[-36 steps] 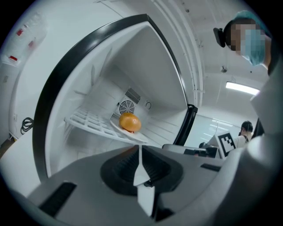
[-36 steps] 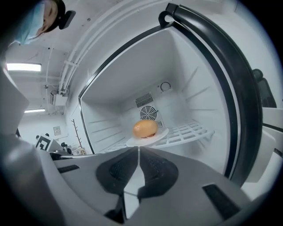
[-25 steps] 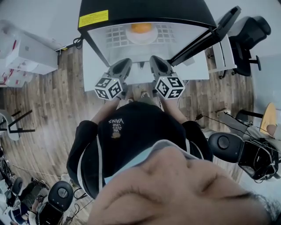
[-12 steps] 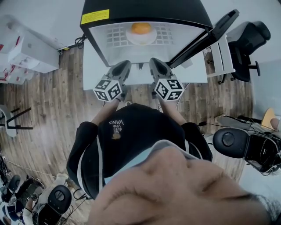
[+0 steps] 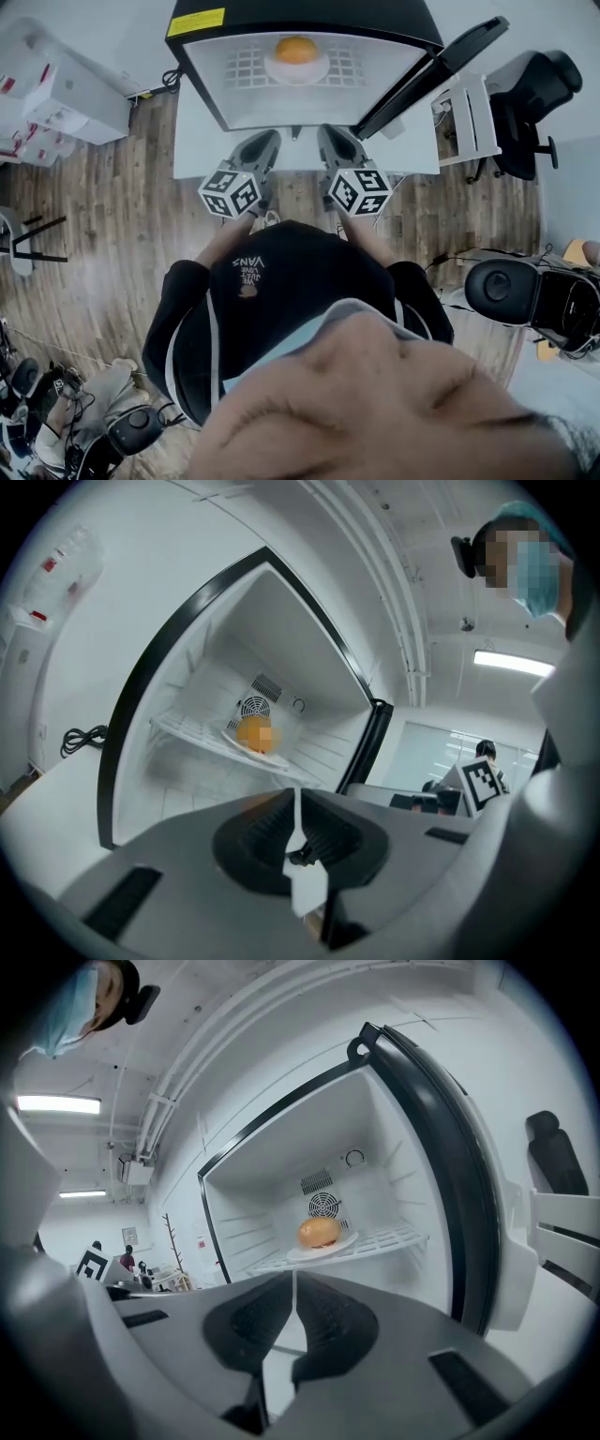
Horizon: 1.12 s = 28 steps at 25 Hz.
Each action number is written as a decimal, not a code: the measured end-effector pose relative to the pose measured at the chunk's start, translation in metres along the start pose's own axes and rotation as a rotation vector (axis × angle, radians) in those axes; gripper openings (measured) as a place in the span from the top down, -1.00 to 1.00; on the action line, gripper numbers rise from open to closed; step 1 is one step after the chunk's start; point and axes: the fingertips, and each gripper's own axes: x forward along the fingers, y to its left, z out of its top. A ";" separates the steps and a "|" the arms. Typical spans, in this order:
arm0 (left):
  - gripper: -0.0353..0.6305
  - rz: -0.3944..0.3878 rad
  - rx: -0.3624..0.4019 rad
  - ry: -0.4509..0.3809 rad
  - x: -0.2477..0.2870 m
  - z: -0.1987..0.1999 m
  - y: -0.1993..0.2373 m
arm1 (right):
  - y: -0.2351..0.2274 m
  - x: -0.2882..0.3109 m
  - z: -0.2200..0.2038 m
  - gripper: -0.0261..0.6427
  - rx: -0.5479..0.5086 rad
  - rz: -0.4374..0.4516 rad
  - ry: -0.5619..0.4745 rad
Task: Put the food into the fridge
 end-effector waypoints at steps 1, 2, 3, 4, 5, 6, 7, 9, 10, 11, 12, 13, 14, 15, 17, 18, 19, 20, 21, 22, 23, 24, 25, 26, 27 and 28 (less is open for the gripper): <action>0.80 0.006 0.003 -0.001 -0.002 -0.001 -0.002 | 0.000 -0.002 -0.001 0.85 0.000 0.004 0.001; 0.80 0.011 0.007 -0.001 -0.003 -0.002 -0.004 | 0.000 -0.005 -0.002 0.85 0.000 0.008 0.003; 0.80 0.017 0.011 -0.001 -0.005 -0.003 -0.006 | 0.000 -0.007 -0.002 0.85 0.000 0.011 0.004; 0.80 0.022 0.013 -0.001 -0.006 -0.005 -0.007 | 0.000 -0.009 -0.003 0.85 0.000 0.014 0.006; 0.80 0.027 0.013 -0.001 -0.007 -0.006 -0.009 | 0.000 -0.011 -0.004 0.85 -0.001 0.017 0.008; 0.80 0.032 0.013 -0.001 -0.009 -0.008 -0.011 | 0.000 -0.013 -0.005 0.85 -0.001 0.020 0.011; 0.80 0.036 0.012 0.000 -0.010 -0.009 -0.013 | 0.001 -0.015 -0.006 0.85 -0.002 0.023 0.014; 0.80 0.043 0.013 0.001 -0.013 -0.013 -0.016 | 0.002 -0.019 -0.008 0.85 -0.004 0.030 0.019; 0.80 0.047 0.016 0.000 -0.015 -0.014 -0.018 | 0.002 -0.021 -0.008 0.85 -0.008 0.034 0.020; 0.80 0.051 0.019 -0.002 -0.016 -0.014 -0.019 | 0.003 -0.023 -0.009 0.85 -0.014 0.039 0.020; 0.80 0.055 0.023 -0.005 -0.018 -0.015 -0.021 | 0.005 -0.024 -0.009 0.85 -0.020 0.043 0.021; 0.80 0.060 0.026 -0.008 -0.020 -0.015 -0.022 | 0.006 -0.026 -0.009 0.85 -0.025 0.047 0.022; 0.80 0.063 0.029 -0.010 -0.022 -0.016 -0.024 | 0.006 -0.028 -0.010 0.85 -0.027 0.051 0.023; 0.80 0.067 0.030 -0.010 -0.023 -0.017 -0.025 | 0.007 -0.030 -0.010 0.85 -0.027 0.053 0.024; 0.80 0.071 0.032 -0.009 -0.026 -0.019 -0.027 | 0.007 -0.033 -0.012 0.85 -0.025 0.057 0.029; 0.80 0.072 0.033 -0.008 -0.027 -0.020 -0.029 | 0.008 -0.034 -0.013 0.85 -0.023 0.058 0.031; 0.80 0.072 0.035 -0.008 -0.028 -0.021 -0.030 | 0.008 -0.035 -0.014 0.85 -0.023 0.060 0.032; 0.80 0.072 0.037 -0.009 -0.029 -0.021 -0.031 | 0.009 -0.037 -0.014 0.85 -0.024 0.062 0.033; 0.80 0.072 0.038 -0.009 -0.030 -0.022 -0.033 | 0.010 -0.038 -0.014 0.85 -0.026 0.064 0.033; 0.80 0.071 0.039 -0.008 -0.030 -0.022 -0.034 | 0.010 -0.039 -0.014 0.85 -0.027 0.066 0.033; 0.80 0.071 0.040 -0.005 -0.031 -0.023 -0.035 | 0.010 -0.040 -0.015 0.85 -0.028 0.067 0.034; 0.80 0.070 0.041 -0.003 -0.031 -0.024 -0.036 | 0.010 -0.042 -0.015 0.85 -0.029 0.067 0.034; 0.80 0.071 0.041 -0.001 -0.031 -0.025 -0.037 | 0.010 -0.043 -0.016 0.85 -0.029 0.067 0.035; 0.80 0.071 0.041 0.000 -0.031 -0.026 -0.038 | 0.010 -0.044 -0.016 0.85 -0.030 0.068 0.036; 0.80 0.072 0.042 0.001 -0.032 -0.027 -0.038 | 0.010 -0.045 -0.016 0.85 -0.031 0.068 0.037; 0.80 0.072 0.042 0.001 -0.032 -0.027 -0.039 | 0.010 -0.046 -0.017 0.85 -0.034 0.069 0.038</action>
